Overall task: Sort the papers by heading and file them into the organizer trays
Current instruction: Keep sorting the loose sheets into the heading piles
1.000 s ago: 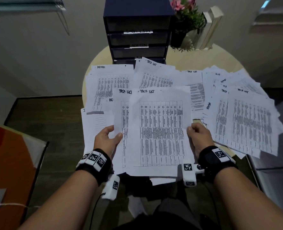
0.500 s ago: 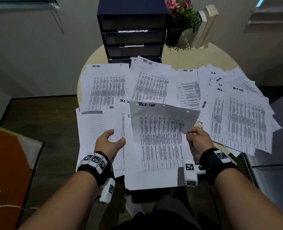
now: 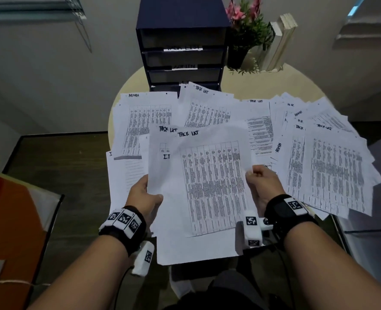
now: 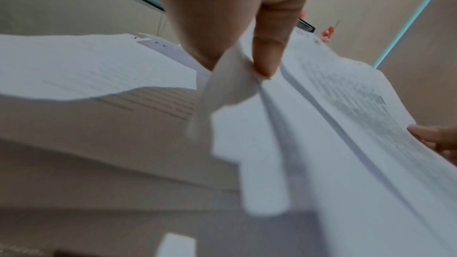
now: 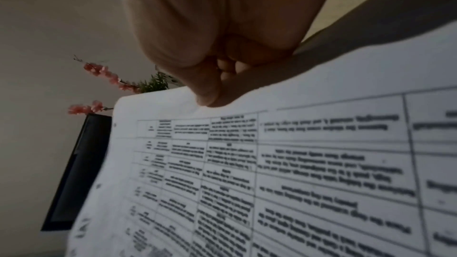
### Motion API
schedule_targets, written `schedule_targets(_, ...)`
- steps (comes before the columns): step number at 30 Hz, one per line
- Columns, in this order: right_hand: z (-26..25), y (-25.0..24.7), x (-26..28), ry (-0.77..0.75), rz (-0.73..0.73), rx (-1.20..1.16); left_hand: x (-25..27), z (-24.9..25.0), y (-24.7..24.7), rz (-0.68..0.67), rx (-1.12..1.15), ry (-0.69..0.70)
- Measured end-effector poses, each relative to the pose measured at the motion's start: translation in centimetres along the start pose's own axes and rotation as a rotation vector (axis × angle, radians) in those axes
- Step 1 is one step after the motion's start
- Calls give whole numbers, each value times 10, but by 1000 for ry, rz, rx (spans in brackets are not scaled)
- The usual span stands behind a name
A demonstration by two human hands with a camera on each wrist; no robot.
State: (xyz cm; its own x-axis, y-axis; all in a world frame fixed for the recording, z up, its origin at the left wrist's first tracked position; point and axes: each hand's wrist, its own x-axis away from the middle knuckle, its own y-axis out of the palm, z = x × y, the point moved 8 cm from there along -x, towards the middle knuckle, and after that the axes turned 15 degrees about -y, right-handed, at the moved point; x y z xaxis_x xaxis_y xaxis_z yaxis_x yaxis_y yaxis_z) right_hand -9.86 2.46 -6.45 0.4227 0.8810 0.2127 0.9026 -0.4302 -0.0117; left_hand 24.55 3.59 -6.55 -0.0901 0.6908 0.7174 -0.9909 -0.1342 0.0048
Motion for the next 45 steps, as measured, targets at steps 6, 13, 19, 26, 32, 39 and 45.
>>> schedule_targets(6,-18,44,3,-29,-153,-103,1,5,-2,-48,-71,3)
schedule_targets(13,-49,57,11,-177,-263,-54,5,18,-10,116,-54,118)
schedule_targets(19,-59,52,12,-173,-182,-122,1,19,-6,129,-240,112)
schedule_targets(26,-67,64,18,-254,-271,14,15,33,4,71,-307,188)
schedule_targets(32,-71,63,10,-263,-178,54,12,23,7,22,-260,130)
schedule_targets(39,-69,75,1,-313,-216,231,15,17,14,-42,-180,85)
schedule_targets(45,-84,67,-8,-368,-6,61,7,10,7,-6,-370,92)
